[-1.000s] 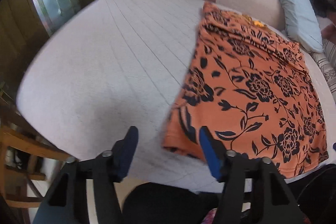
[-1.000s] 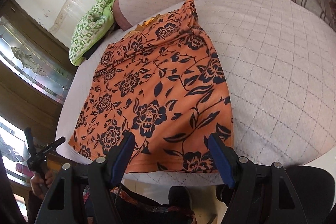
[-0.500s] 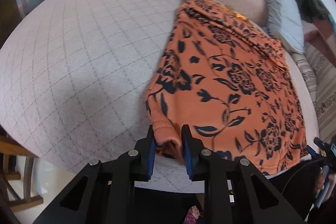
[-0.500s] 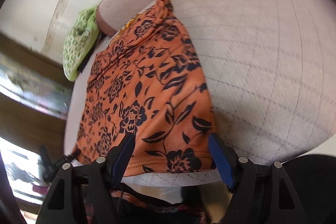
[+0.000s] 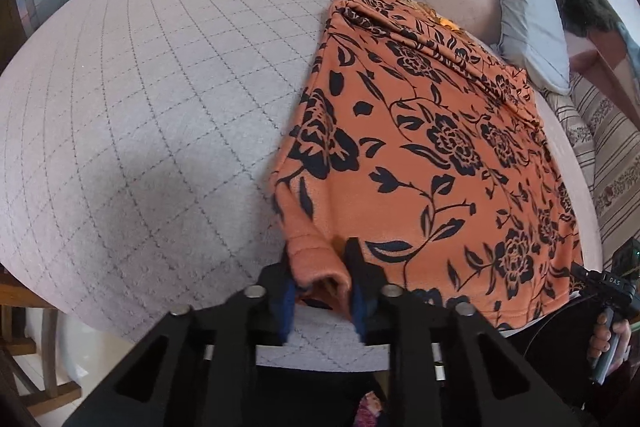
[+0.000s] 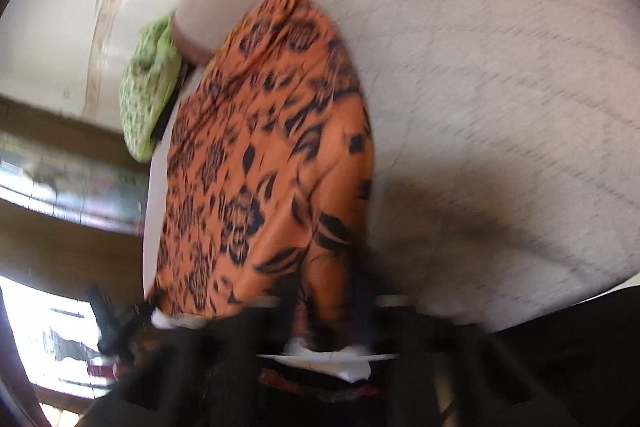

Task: Fold small clothes
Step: 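Grasp the blouse hem with both grippers and lift it toward the collar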

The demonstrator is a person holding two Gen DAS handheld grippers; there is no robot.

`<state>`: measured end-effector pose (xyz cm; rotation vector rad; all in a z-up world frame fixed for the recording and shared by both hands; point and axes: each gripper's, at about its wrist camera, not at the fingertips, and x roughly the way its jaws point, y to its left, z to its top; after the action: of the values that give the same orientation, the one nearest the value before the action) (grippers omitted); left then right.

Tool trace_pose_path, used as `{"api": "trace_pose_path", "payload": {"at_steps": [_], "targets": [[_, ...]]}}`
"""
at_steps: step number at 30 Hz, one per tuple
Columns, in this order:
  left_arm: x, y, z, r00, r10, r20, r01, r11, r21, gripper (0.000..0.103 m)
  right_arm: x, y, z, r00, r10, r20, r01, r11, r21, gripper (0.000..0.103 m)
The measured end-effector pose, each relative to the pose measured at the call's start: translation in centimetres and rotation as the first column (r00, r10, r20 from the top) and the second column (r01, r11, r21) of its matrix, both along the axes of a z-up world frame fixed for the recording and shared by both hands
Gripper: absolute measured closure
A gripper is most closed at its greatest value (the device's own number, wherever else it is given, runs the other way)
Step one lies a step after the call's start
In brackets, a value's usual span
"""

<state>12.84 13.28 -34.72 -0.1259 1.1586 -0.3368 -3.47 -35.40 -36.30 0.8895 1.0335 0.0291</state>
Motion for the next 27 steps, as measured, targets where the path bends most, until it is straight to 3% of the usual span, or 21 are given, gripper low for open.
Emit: {"api": "trace_pose_path", "payload": {"at_steps": [2,4,6,8,13,15,17,19,21,27], "targets": [[0.1,0.5,-0.1,1.0,0.01,-0.012,-0.01,1.0,-0.029,0.082,0.2,0.8,-0.1,1.0,0.02,-0.013,-0.021,0.998,-0.051,0.093],[0.2,0.7,-0.2,1.0,0.017,-0.023,-0.018,0.999,-0.048,0.08,0.2,0.6,-0.5,1.0,0.01,-0.015,-0.011,0.999,-0.036,0.092],[0.2,0.5,-0.2,1.0,0.007,-0.03,-0.009,0.998,-0.066,0.069,0.2,0.1,-1.2,1.0,-0.001,-0.019,0.002,1.0,0.022,0.092],[0.2,0.0,0.0,0.999,-0.017,-0.031,0.014,0.997,-0.082,0.047,0.0,-0.7,-2.0,1.0,-0.02,-0.018,0.022,0.995,0.096,0.091],[0.5,-1.1,0.0,0.999,-0.023,-0.026,0.022,0.999,-0.046,0.044,-0.1,-0.7,-2.2,1.0,-0.021,0.001,0.021,0.993,0.113,0.09],[0.7,-1.1,-0.1,1.0,-0.019,-0.018,0.018,0.999,-0.031,0.053,-0.1,-0.6,-2.1,1.0,-0.012,0.013,0.011,0.995,0.097,0.09],[0.9,-1.0,-0.2,1.0,-0.01,-0.013,0.01,1.0,0.01,0.079,0.0,-0.4,-1.9,1.0,0.005,0.024,-0.007,0.997,0.08,0.09],[1.1,-0.3,-0.2,1.0,0.006,-0.02,-0.006,1.0,-0.015,0.089,0.0,-0.3,-1.6,0.999,0.022,0.03,-0.024,0.999,0.049,0.091],[1.2,0.4,-0.3,0.999,0.02,-0.031,-0.022,0.998,-0.062,0.092,0.2,0.4,-0.8,0.998,0.046,0.046,-0.046,0.999,-0.003,0.092],[1.3,0.3,1.1,1.0,0.015,-0.017,-0.017,0.994,-0.11,0.093,0.9,1.2,2.4,0.985,0.096,0.141,-0.097,0.995,0.003,0.094]]}}
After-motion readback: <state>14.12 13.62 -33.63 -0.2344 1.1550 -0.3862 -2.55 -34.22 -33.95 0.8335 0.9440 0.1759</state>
